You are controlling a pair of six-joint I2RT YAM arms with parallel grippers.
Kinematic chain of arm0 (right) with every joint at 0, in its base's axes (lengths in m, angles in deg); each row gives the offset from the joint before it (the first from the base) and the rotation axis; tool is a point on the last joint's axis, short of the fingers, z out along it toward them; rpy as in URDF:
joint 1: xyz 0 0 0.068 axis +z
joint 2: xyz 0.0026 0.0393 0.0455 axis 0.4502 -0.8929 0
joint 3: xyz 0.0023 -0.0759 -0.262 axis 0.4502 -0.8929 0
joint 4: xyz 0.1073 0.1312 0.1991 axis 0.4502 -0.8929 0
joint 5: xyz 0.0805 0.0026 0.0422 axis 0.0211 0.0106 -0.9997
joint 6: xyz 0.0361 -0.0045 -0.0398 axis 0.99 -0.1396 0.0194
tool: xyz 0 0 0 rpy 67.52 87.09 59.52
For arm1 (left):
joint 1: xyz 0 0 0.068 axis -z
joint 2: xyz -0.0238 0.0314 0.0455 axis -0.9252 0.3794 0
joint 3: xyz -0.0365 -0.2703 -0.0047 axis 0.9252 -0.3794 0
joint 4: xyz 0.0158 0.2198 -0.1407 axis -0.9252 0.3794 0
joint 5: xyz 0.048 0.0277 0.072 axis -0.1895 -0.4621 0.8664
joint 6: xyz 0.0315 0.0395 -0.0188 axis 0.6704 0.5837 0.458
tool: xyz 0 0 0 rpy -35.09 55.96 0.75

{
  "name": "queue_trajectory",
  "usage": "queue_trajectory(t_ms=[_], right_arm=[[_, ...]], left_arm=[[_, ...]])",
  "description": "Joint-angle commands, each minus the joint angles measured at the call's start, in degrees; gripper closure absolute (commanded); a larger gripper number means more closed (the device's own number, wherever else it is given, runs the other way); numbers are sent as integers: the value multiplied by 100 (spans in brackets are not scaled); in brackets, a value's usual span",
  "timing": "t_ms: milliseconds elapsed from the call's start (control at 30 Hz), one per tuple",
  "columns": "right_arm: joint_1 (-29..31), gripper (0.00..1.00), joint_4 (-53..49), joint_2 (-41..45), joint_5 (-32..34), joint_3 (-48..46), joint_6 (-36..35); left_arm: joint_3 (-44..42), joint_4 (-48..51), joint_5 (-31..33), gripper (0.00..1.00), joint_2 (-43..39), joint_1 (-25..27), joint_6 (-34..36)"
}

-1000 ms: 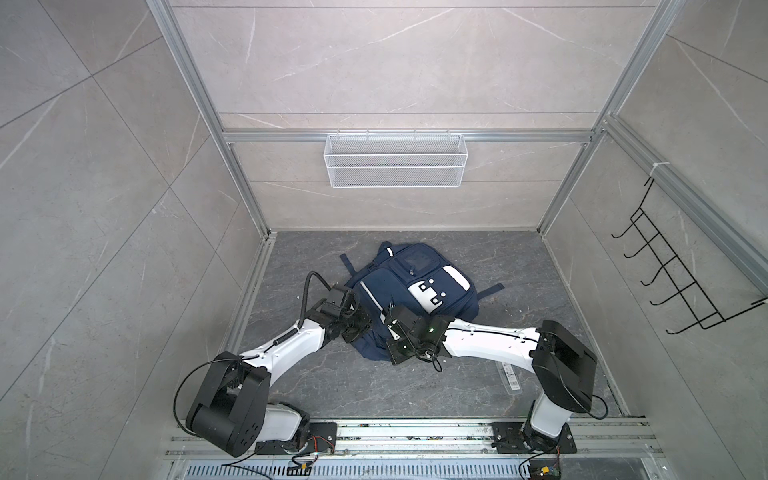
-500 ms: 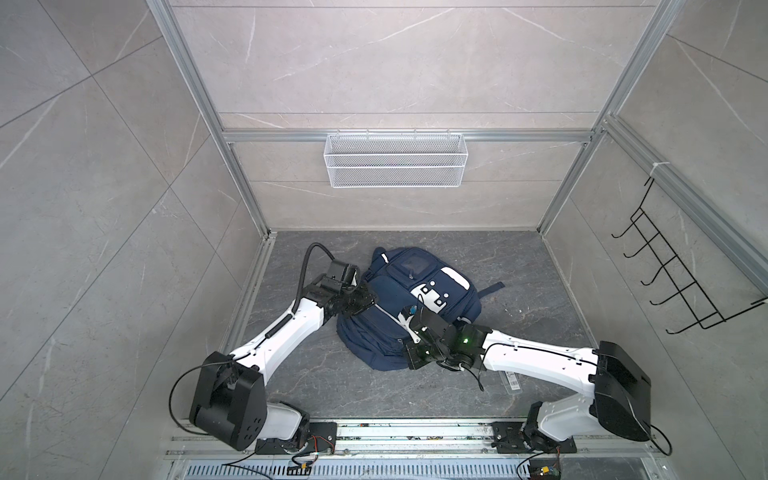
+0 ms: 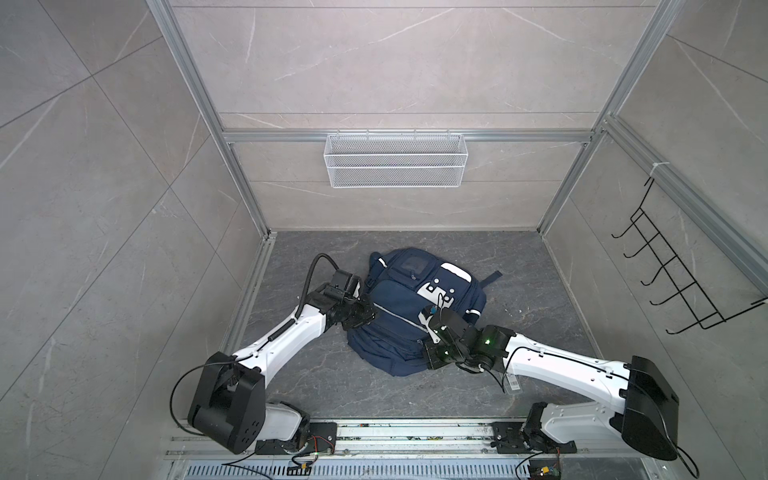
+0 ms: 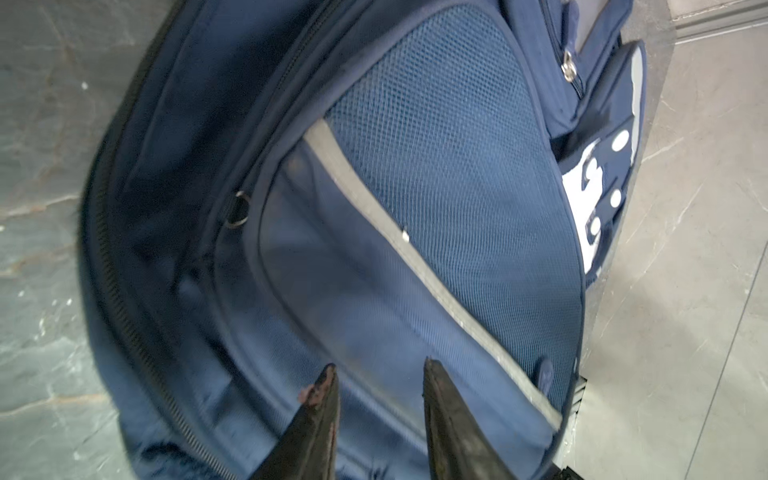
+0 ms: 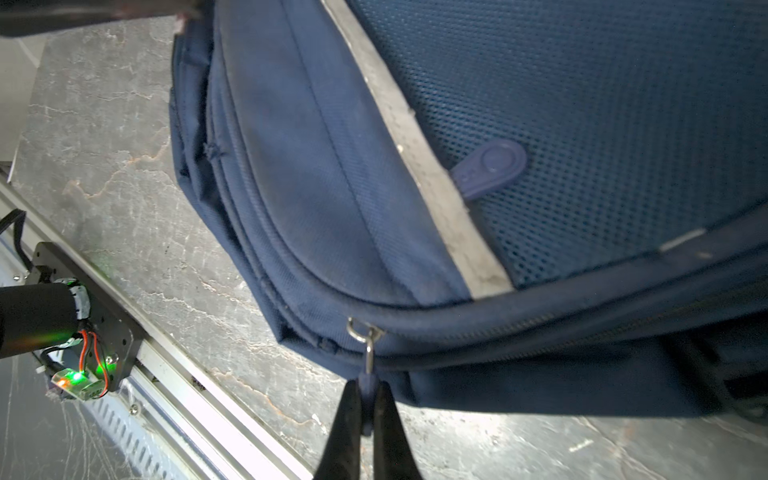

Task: Pack the student bag

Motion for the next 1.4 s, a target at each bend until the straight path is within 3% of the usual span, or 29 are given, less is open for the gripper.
queue_trajectory(t_ms=[0,433,667,1000,1367], right_arm=[[-127,100,-230,178,218,-71,-74],[-171,100,-159,100,-228,-30,-146],[-105,100,-161,-367,-665,252,-356],[140,100,378,-1102,-914,874,-234],[-23,100,477,-2361,-171,2377,183]], left_arm=[[-149,93,-163,62,-168,81,102],[202,-916,-177,64,902,370,-213],[459,-1256,-24,99,1117,733,-492],[216,-1908,67,100,961,965,-1162],[73,-1772,289,100,723,942,-1182]])
